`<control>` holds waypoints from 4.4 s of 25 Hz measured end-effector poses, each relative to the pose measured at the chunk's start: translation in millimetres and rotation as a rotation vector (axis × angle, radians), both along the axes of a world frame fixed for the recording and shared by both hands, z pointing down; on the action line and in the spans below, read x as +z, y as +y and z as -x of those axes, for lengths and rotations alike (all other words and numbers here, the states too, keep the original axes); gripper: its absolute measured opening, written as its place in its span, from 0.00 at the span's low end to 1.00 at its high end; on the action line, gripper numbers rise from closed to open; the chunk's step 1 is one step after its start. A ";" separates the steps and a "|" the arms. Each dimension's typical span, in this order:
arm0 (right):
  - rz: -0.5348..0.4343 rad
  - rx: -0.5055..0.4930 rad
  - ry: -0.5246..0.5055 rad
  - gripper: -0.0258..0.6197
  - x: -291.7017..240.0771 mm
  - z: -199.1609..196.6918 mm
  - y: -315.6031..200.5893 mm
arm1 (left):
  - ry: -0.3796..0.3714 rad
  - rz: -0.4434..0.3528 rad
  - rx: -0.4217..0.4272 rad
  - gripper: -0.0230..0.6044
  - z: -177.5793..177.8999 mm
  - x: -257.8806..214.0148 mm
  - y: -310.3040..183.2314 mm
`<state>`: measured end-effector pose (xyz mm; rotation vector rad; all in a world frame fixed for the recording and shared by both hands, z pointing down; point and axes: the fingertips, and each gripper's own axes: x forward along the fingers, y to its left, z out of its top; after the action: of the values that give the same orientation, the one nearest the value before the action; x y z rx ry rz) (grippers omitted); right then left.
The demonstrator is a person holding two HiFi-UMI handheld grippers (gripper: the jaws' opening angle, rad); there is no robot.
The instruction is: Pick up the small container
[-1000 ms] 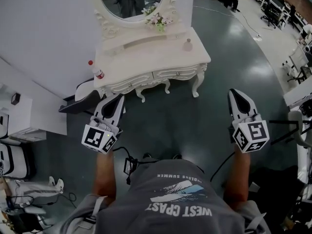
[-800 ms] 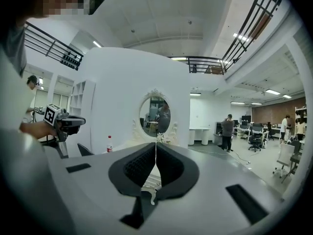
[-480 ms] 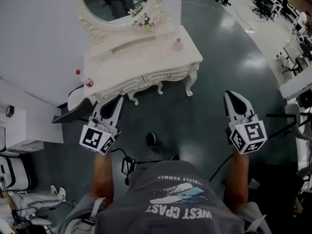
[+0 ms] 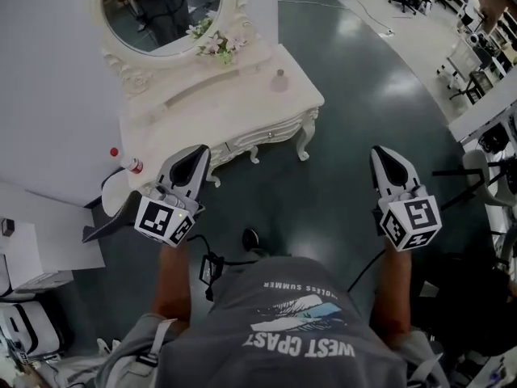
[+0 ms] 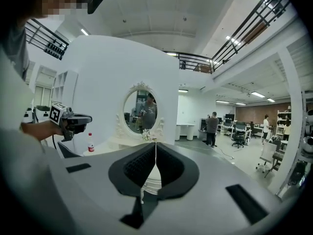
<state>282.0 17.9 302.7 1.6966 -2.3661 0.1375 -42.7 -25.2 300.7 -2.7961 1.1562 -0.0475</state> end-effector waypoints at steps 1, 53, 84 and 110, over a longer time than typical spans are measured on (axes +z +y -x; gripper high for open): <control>0.000 0.009 0.003 0.08 -1.0 3.0 -3.8 | 0.001 0.000 0.009 0.06 2.8 -0.1 -7.5; 0.024 -0.133 0.044 0.08 13.0 74.0 -254.1 | 0.043 0.075 -0.137 0.06 83.4 34.5 -154.2; 0.206 -0.343 0.014 0.09 144.1 81.9 -419.6 | -0.031 0.272 -0.305 0.06 52.2 97.6 -191.2; 0.425 -0.373 0.048 0.37 324.6 111.1 -482.2 | -0.053 0.470 -0.344 0.06 53.2 172.0 -209.7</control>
<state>170.9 -464.3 627.4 1.0420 -2.3542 0.4865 -95.8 -234.9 472.7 -2.8980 1.8003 -0.4775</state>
